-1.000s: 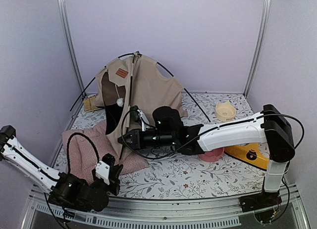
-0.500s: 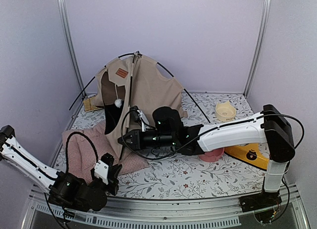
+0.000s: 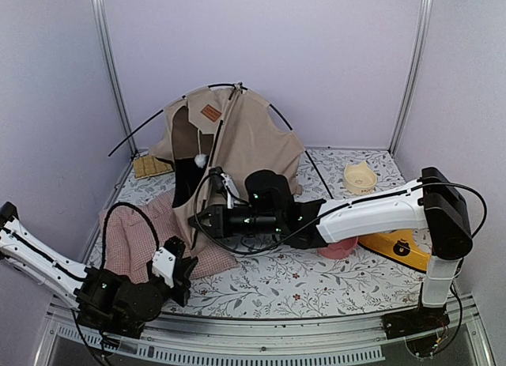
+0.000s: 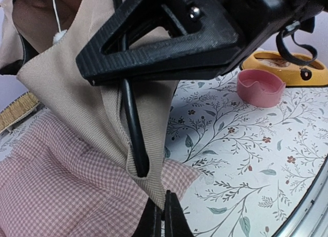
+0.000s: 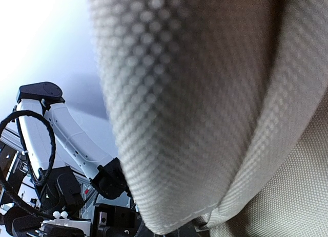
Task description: Set up the pet tent
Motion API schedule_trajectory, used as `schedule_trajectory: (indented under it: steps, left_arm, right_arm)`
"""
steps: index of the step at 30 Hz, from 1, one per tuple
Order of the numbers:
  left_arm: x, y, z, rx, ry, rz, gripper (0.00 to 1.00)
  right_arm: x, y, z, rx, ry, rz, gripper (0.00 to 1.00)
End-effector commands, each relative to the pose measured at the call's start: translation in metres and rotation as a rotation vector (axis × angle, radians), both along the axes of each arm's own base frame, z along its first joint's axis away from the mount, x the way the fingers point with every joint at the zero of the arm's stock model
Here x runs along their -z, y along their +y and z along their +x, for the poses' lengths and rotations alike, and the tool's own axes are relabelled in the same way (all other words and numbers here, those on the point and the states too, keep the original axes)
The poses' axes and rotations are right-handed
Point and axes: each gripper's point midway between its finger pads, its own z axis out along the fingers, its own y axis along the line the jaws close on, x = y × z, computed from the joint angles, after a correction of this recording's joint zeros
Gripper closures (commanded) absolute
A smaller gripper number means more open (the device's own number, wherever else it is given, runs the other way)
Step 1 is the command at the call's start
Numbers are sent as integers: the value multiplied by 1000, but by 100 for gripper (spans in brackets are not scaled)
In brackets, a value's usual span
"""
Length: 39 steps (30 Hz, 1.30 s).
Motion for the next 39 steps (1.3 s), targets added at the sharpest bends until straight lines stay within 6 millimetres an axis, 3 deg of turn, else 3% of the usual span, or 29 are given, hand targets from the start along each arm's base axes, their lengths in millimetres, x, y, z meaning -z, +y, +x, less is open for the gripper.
schedule_trajectory:
  steps: [1,6,9,16,21,23,26,29,34,39]
  left_arm:
    - [-14,-21,-4,97,19,-27,100]
    - [-20,-18,7,41,21,-19,100]
    - [-17,-20,7,47,36,-8,100]
    - [-28,-49,0,124,17,-13,100]
    - [-31,-51,3,76,36,-2,99]
    - [-30,-48,5,53,52,0,91]
    - [-33,-42,8,5,72,-16,65]
    - [-43,-38,12,-25,72,-35,48]
    - [-69,-27,34,-104,65,-69,40]
    - [-105,-5,88,-207,97,-137,39]
  right_arm:
    - [-14,-25,46,181,-42,15,100]
    - [-1,-51,52,269,-57,-78,100]
    - [-10,-62,56,305,-79,-90,100]
    - [8,-52,53,253,-71,-146,100]
    - [26,-69,63,313,-73,-226,100]
    - [26,-78,68,329,-70,-234,100]
    - [19,-85,73,335,-78,-234,100]
    - [22,-89,75,326,-90,-264,100]
    - [16,-91,78,304,-118,-284,100]
    - [10,-95,81,301,-183,-354,100]
